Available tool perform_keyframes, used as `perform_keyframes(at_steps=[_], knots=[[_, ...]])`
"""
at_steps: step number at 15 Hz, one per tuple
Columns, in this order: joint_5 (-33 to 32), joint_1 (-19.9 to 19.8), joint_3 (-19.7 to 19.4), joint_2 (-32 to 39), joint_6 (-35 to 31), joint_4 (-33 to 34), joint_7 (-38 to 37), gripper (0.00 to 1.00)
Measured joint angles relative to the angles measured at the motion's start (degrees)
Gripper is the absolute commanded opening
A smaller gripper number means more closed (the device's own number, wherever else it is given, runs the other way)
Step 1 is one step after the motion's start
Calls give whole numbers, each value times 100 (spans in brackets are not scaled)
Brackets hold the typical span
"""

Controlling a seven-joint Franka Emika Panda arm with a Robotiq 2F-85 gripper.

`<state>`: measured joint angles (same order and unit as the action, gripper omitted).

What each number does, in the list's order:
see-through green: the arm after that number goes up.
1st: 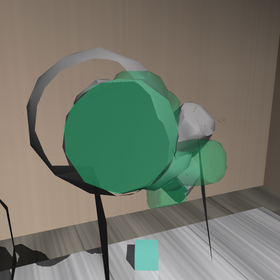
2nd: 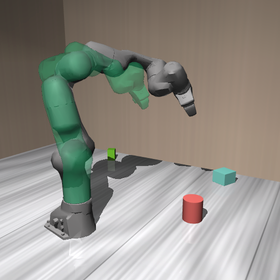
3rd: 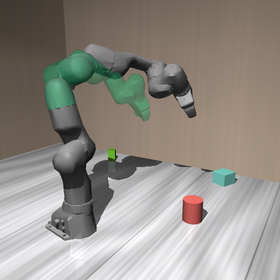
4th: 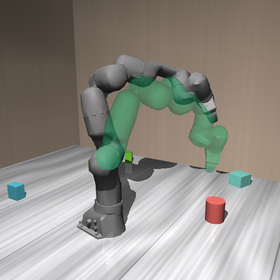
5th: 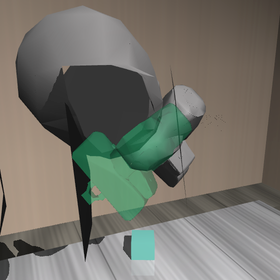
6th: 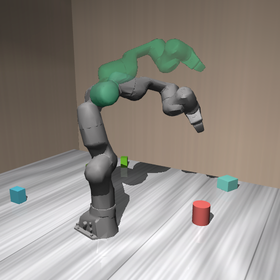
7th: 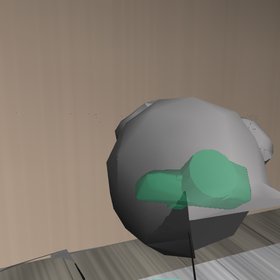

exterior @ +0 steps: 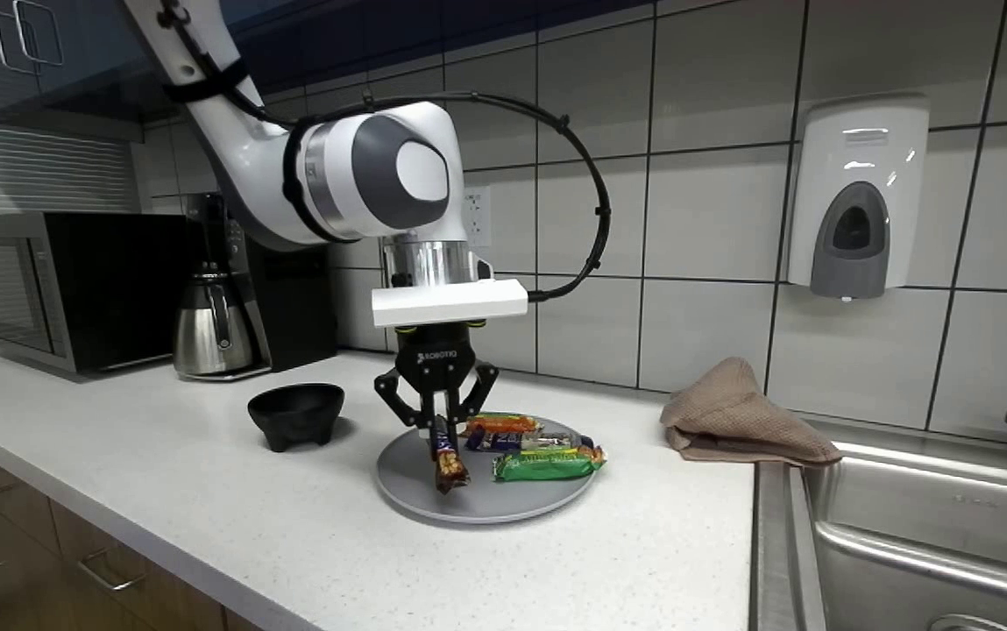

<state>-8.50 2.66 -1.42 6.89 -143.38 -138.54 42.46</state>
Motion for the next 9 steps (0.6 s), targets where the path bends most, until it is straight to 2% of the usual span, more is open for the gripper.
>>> perform_keyframes(at_steps=[5,6,7,9], knots=[[-54,0,26,272,0,210,70,4],[-64,0,32,310,0,243,72,43],[-81,0,40,340,0,270,72,44],[-137,0,59,389,0,315,72,57]])
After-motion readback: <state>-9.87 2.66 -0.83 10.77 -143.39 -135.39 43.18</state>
